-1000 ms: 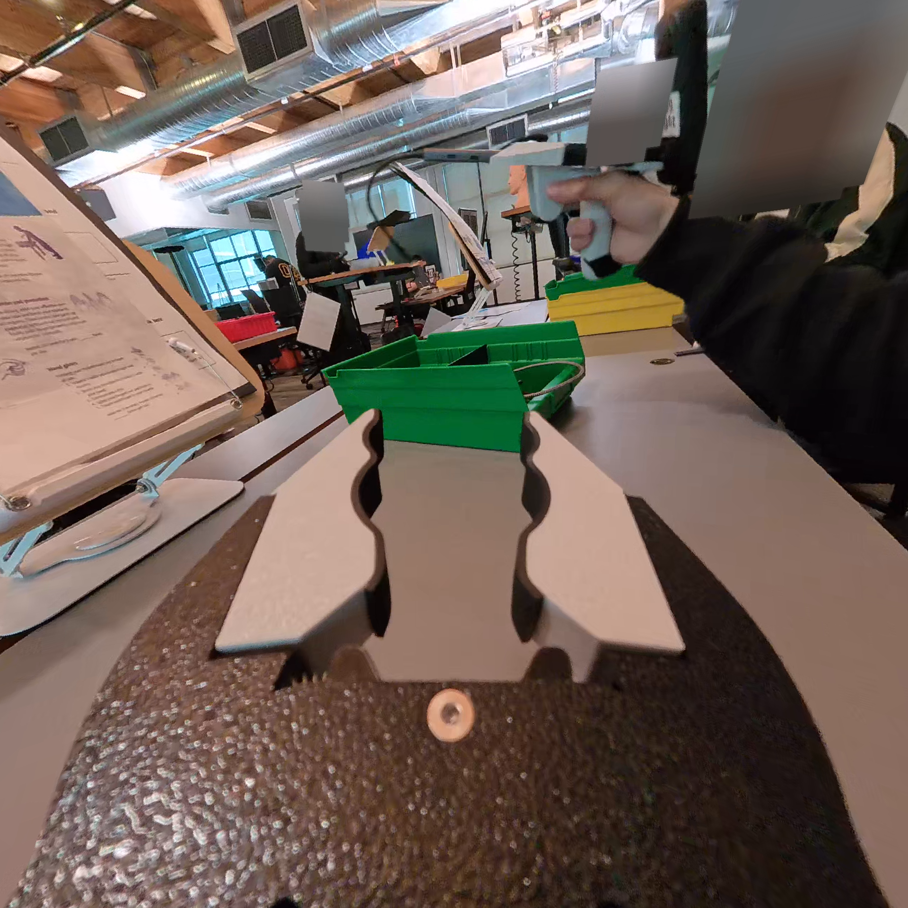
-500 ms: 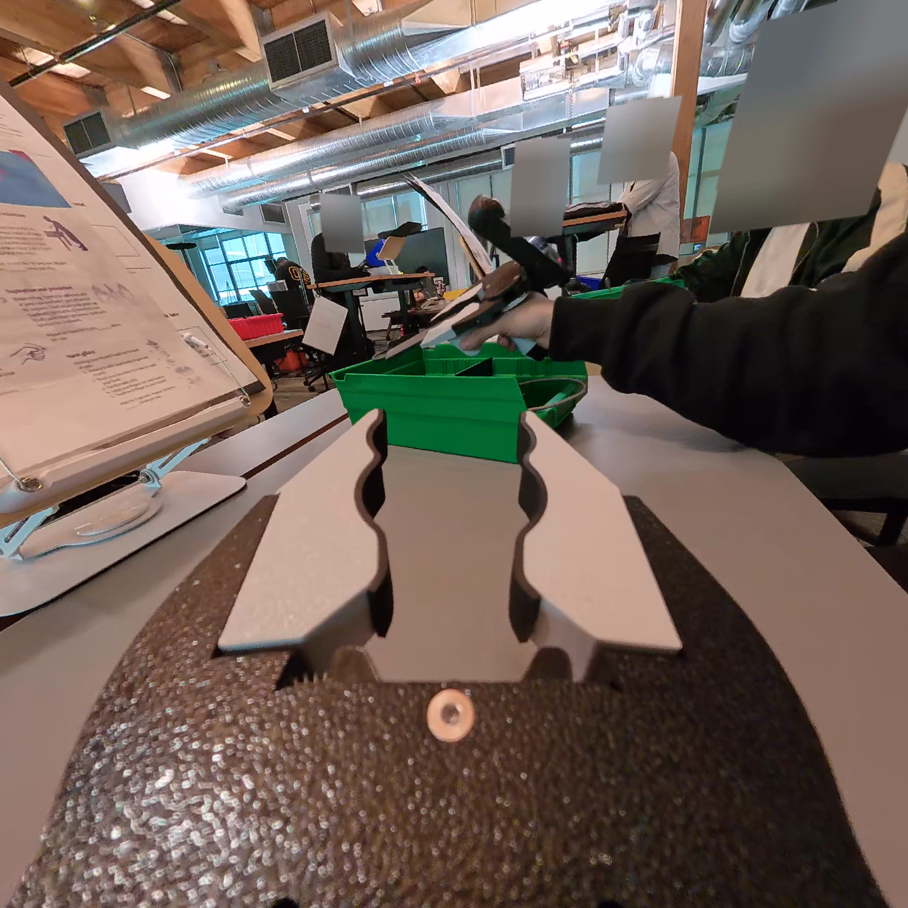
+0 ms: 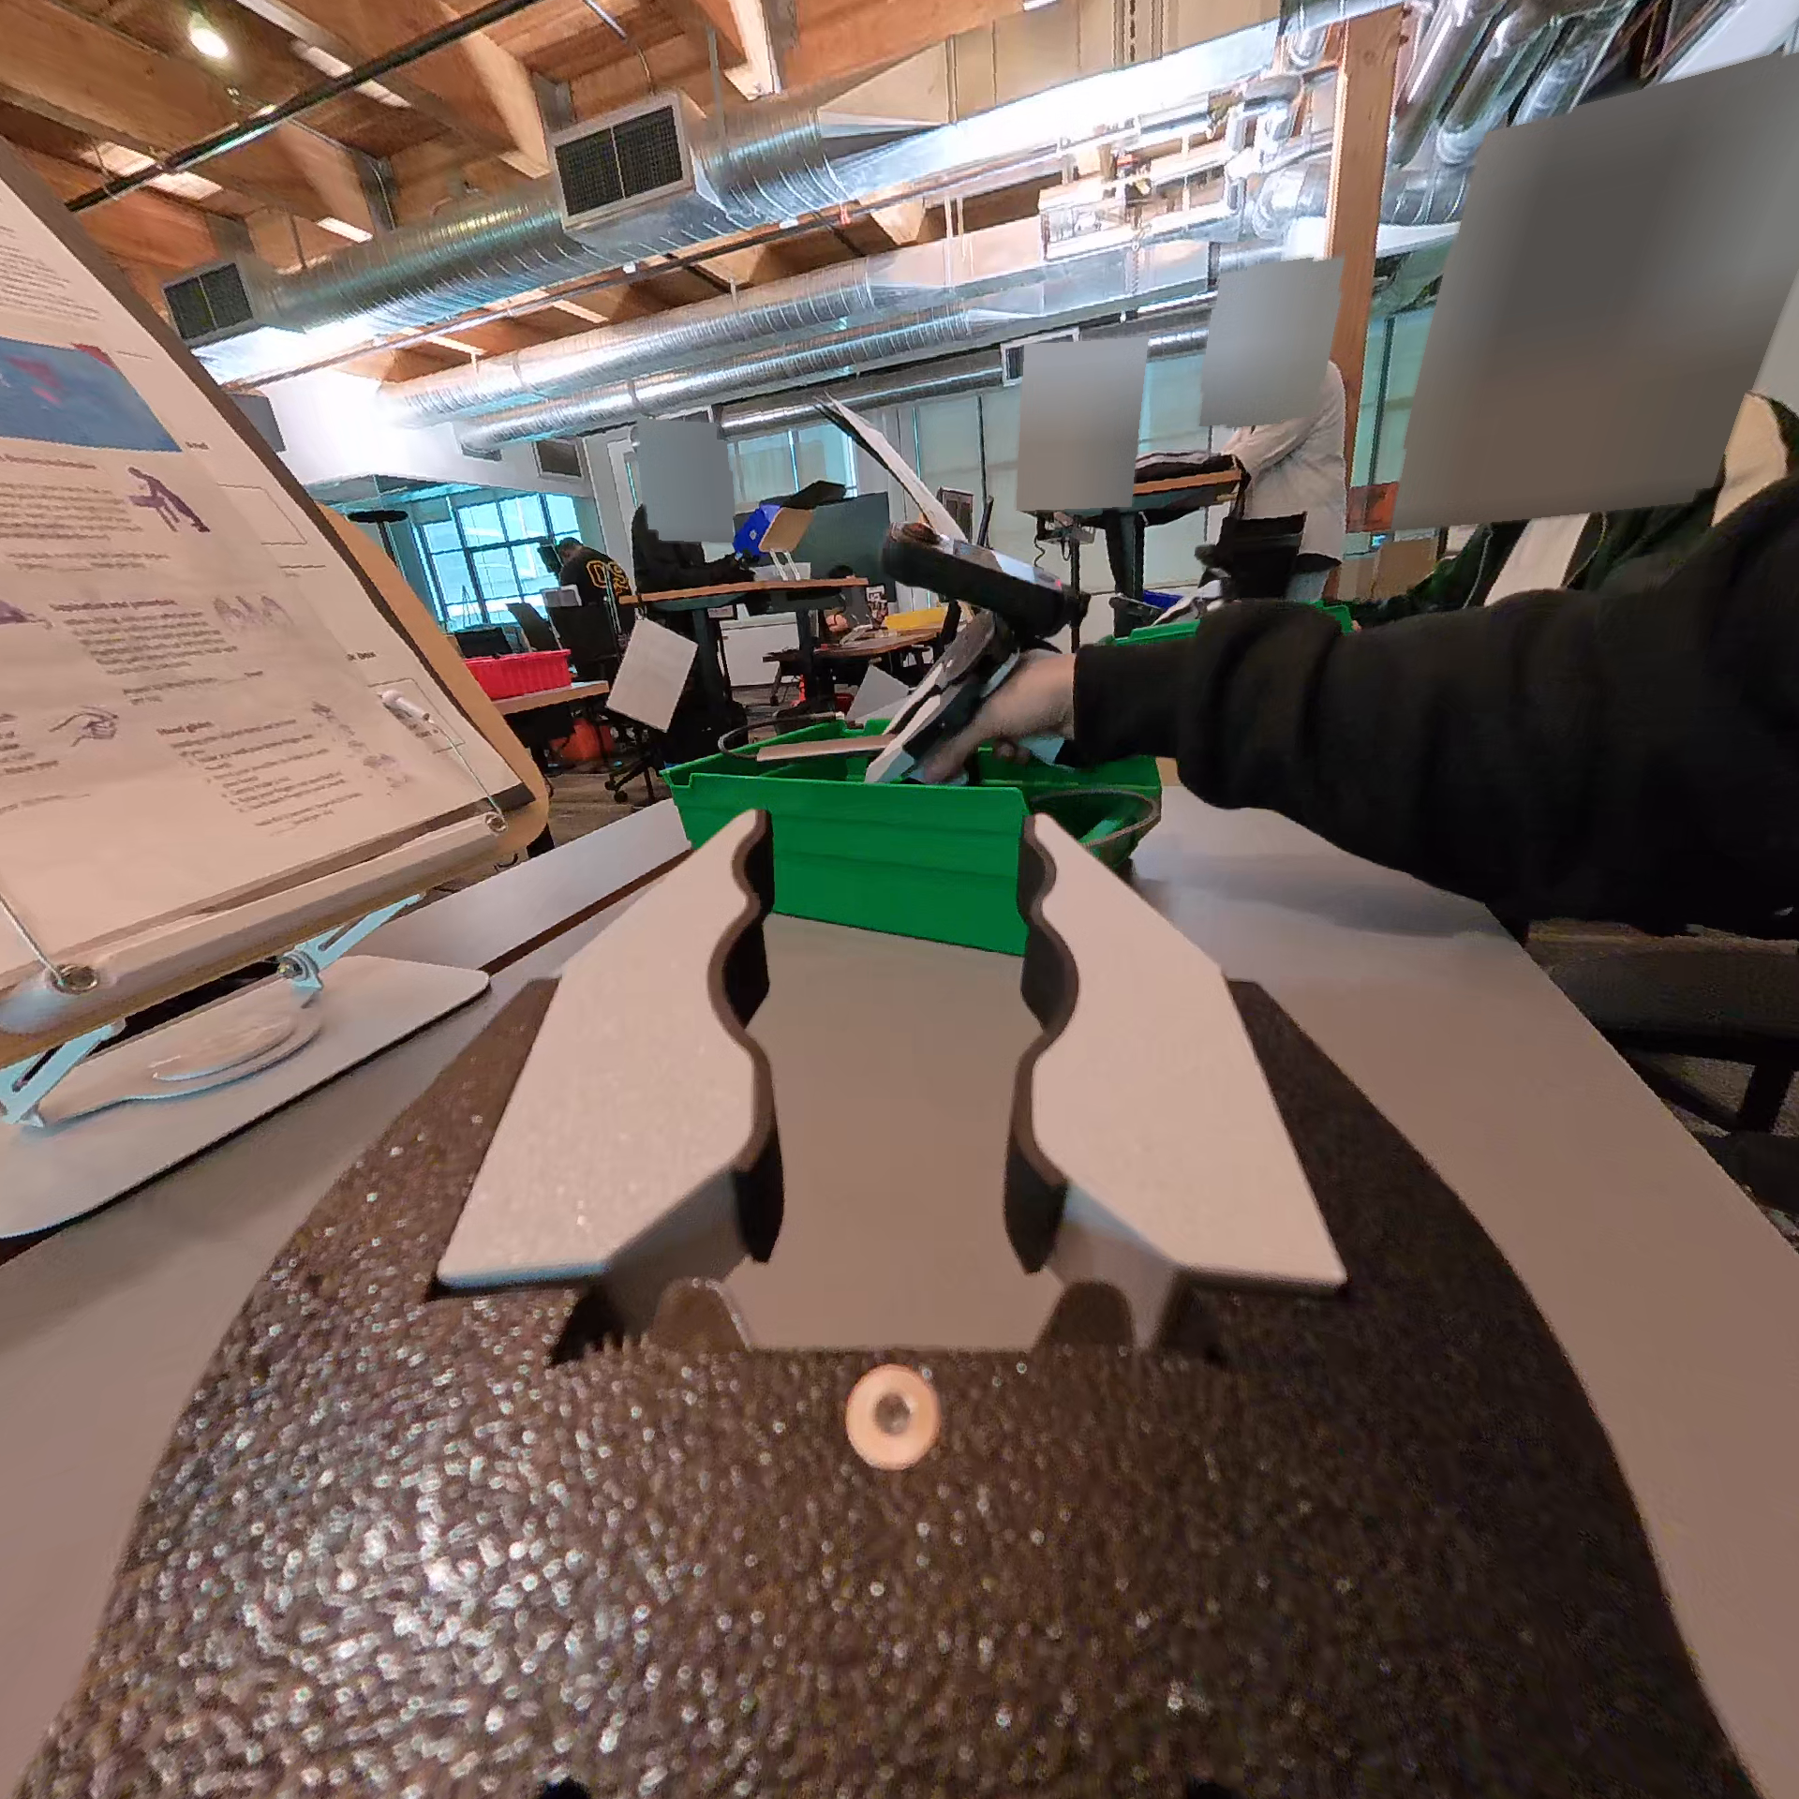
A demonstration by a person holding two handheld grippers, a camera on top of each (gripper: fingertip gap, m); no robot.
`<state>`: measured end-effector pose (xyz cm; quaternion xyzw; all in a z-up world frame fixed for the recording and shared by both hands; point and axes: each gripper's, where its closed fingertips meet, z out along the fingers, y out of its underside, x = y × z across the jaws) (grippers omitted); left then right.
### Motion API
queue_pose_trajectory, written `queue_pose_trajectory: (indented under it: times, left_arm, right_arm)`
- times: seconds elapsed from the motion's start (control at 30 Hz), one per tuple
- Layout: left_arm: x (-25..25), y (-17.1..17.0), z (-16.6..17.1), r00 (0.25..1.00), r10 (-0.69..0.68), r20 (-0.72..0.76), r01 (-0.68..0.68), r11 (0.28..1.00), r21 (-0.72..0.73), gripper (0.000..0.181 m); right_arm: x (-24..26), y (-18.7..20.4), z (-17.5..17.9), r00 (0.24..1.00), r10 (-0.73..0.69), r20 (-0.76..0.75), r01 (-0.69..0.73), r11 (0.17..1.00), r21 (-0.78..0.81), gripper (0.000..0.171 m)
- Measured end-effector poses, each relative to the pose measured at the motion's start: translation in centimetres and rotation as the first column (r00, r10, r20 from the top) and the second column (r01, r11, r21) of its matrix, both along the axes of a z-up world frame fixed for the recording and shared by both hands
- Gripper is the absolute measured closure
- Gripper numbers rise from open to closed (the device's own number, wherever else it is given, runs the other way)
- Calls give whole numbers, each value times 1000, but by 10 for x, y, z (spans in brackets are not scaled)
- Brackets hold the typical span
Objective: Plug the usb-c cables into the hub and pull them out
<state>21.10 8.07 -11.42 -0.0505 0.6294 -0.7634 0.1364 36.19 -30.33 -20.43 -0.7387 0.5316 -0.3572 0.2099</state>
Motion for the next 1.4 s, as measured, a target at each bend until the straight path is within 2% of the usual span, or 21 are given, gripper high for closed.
queue_pose_trajectory:
  times: [0.23,0.33,0.43,0.5,0.67,0.8,0.93,1.07,1.13,1.23,1.33,1.4]
  left_arm:
    - [1,-1,-3,1000,9,0,-9,1000,16,134]
    - [2,-1,-6,1000,13,1,-13,999,30,134]
    - [2,-2,-6,1000,10,-3,-10,1000,29,135]
    - [5,-1,-7,1000,18,-3,-17,999,37,135]
    - [10,-2,-3,999,19,-26,-19,1000,8,136]
    - [10,-7,-6,999,48,-3,-47,998,47,136]
    - [14,-10,-19,996,83,28,-86,988,132,135]
    - [14,-14,-21,997,77,10,-78,987,138,134]
    - [16,-15,-25,996,84,11,-85,984,156,134]
    - [21,-15,-32,995,99,-2,-97,979,179,133]
    - [21,-14,-31,995,102,-11,-98,979,177,133]
    - [22,-14,-33,994,105,-8,-101,978,184,133]
  right_arm:
    - [-4,-21,0,993,28,-116,-50,980,-192,148]
    - [-3,-20,6,997,26,-77,-42,975,-218,149]
    - [-11,-17,19,999,23,-27,-28,971,-237,135]
    - [-17,-7,30,998,54,17,-49,975,-217,119]
    - [-44,22,53,990,122,73,-112,986,-122,100]
    - [-68,50,91,960,146,237,-141,989,-37,96]
    - [-93,79,132,888,164,430,-198,980,35,98]
    - [-108,72,157,817,127,563,-146,989,-11,101]
    - [-106,71,148,817,141,559,-161,987,-14,101]
    - [-98,64,114,887,127,443,-142,990,-1,97]
    - [-97,60,73,949,129,287,-130,991,-14,102]
    - [-95,47,47,977,82,197,-79,997,-23,106]
